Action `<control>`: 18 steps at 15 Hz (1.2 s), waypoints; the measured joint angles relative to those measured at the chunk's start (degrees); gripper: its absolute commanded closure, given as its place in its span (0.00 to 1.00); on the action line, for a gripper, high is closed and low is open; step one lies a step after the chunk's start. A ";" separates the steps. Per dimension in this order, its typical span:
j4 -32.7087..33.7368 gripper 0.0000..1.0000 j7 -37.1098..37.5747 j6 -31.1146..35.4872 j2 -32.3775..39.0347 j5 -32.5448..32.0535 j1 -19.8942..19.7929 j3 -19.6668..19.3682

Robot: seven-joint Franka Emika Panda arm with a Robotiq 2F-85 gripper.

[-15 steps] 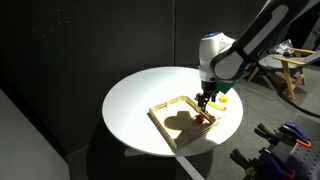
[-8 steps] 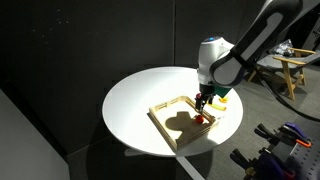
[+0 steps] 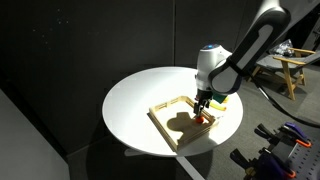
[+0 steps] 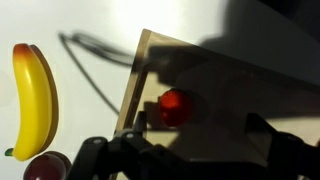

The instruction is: Put the strawberry on the table.

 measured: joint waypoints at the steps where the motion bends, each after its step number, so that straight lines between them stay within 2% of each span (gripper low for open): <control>1: 0.35 0.00 -0.80 0.00 0.42 0.00 0.00 0.00; 11: 4.15 0.00 -10.24 0.00 4.13 -0.23 0.06 0.02; 18: 6.36 0.00 -12.85 0.00 7.19 -2.58 0.34 0.00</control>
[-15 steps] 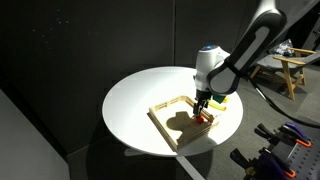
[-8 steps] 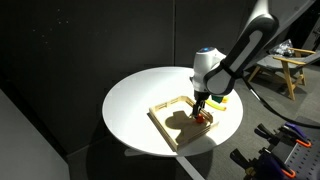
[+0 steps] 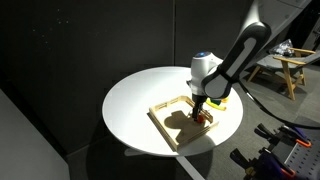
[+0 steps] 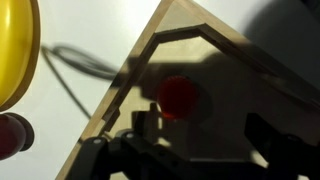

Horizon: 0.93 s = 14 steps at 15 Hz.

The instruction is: Put the strawberry on the table.

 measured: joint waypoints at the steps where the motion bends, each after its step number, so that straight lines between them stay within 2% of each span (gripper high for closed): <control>1: 0.34 0.00 -0.33 0.00 0.42 -0.13 0.05 -0.01; 14: 2.66 0.00 -2.13 0.02 3.60 -0.56 0.12 -0.51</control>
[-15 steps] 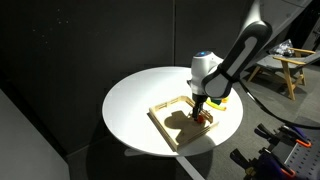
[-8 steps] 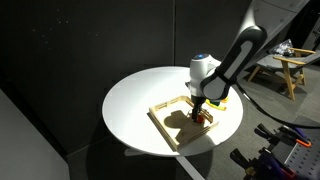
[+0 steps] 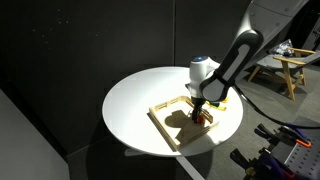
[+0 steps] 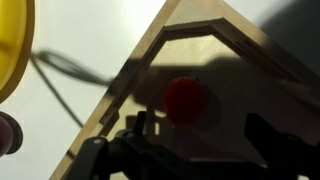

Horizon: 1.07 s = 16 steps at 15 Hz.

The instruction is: Put the strawberry on the table.

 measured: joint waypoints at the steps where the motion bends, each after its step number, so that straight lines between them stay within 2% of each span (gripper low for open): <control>1: 0.05 0.00 -0.09 0.00 0.13 0.00 0.00 -0.03; 12: 0.21 0.00 -1.31 1.04 1.07 0.00 -0.97 0.10; 13: 0.22 0.25 -1.54 1.09 1.09 0.00 -1.24 0.20; 14: 0.22 0.26 -1.67 1.10 1.10 0.00 -1.48 0.26; 16: 0.23 0.42 -1.78 1.11 1.10 0.00 -1.73 0.30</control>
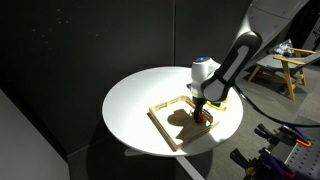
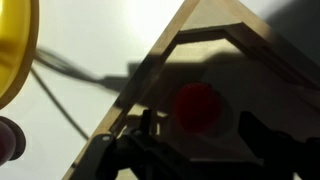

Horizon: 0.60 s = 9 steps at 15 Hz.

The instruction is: Put the strawberry on the table.

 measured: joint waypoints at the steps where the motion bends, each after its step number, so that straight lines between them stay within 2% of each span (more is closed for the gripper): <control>1: 0.00 0.51 0.00 0.00 0.00 0.00 -0.03 0.00; 4: 0.01 0.76 0.00 0.00 0.00 0.00 -0.03 0.00; 9: 0.39 0.77 0.11 -0.12 -0.09 0.00 0.16 -0.04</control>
